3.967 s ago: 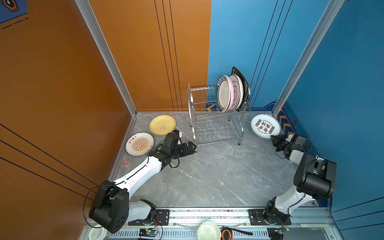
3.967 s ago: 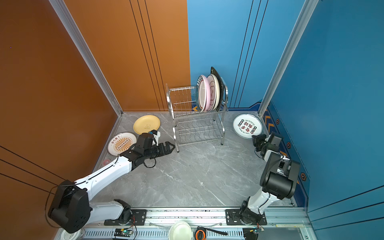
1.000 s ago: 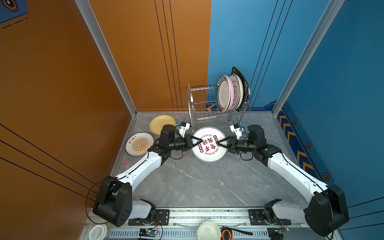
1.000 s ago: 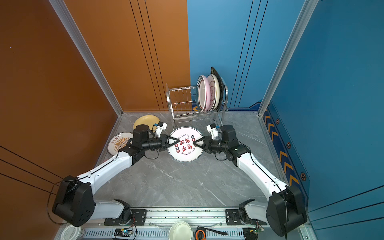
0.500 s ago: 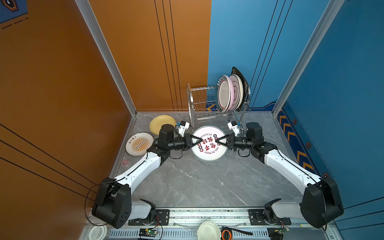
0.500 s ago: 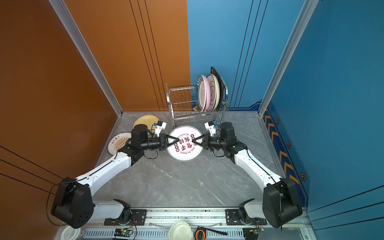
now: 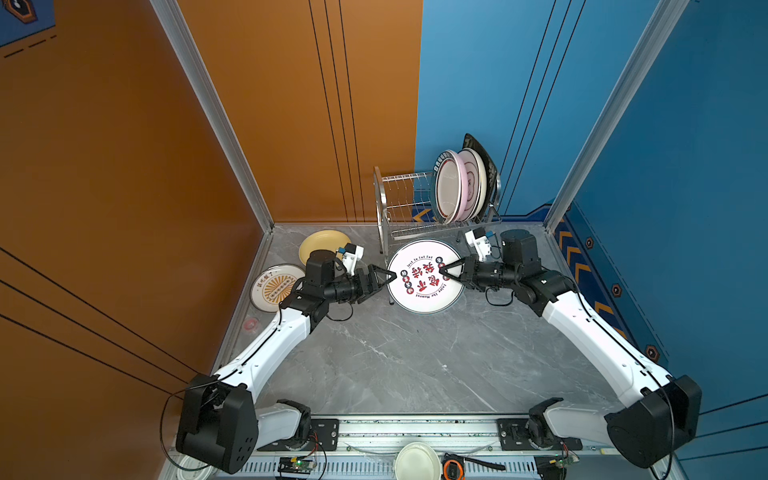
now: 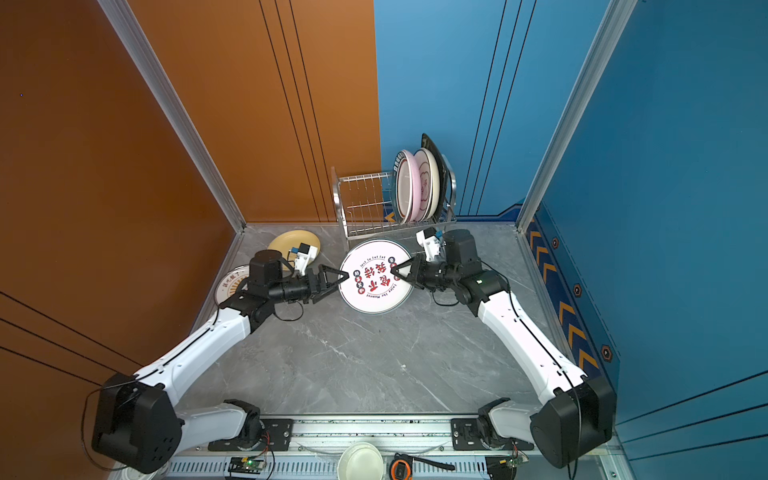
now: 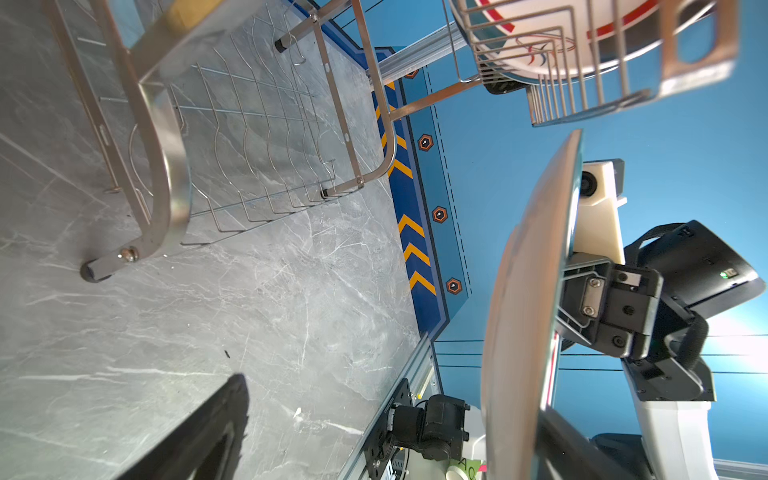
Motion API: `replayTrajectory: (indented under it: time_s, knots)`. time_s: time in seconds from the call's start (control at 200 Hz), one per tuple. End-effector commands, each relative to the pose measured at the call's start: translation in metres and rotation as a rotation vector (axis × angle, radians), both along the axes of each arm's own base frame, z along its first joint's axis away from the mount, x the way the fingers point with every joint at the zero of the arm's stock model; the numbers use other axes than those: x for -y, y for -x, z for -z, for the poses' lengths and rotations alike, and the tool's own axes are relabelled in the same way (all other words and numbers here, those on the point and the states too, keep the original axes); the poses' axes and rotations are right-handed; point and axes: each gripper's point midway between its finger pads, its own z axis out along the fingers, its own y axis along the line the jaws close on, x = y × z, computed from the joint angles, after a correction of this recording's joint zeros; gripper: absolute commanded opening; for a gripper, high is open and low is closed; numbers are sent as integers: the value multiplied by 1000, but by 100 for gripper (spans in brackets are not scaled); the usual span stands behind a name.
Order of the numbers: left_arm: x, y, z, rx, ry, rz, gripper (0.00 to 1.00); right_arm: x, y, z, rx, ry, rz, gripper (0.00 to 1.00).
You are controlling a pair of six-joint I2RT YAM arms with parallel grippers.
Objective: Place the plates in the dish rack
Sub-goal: 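Carry the character plate toward the rack with the right gripper while the left releases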
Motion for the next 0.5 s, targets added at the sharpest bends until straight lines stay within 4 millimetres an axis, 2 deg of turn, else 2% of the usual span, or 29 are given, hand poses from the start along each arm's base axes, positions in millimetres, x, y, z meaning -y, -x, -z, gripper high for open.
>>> replayTrajectory:
  time_s: [0.0,0.11,0.355,0.37,0.495]
  knots:
    - [-13,-3,3,3,-63,-46,97,21,7,-24,81,154,68,0]
    - [-22,-6,6,-1,-82,-72,100,30,10,-42,116,255,108,0]
    - [-31,-10,8,7,-132,-98,98,43,8,-86,212,410,208,0]
    - [-32,-10,8,11,-134,-100,98,43,8,-96,234,407,218,0]
    - [-37,-6,15,-16,-175,-111,98,44,2,-122,301,469,264,0]
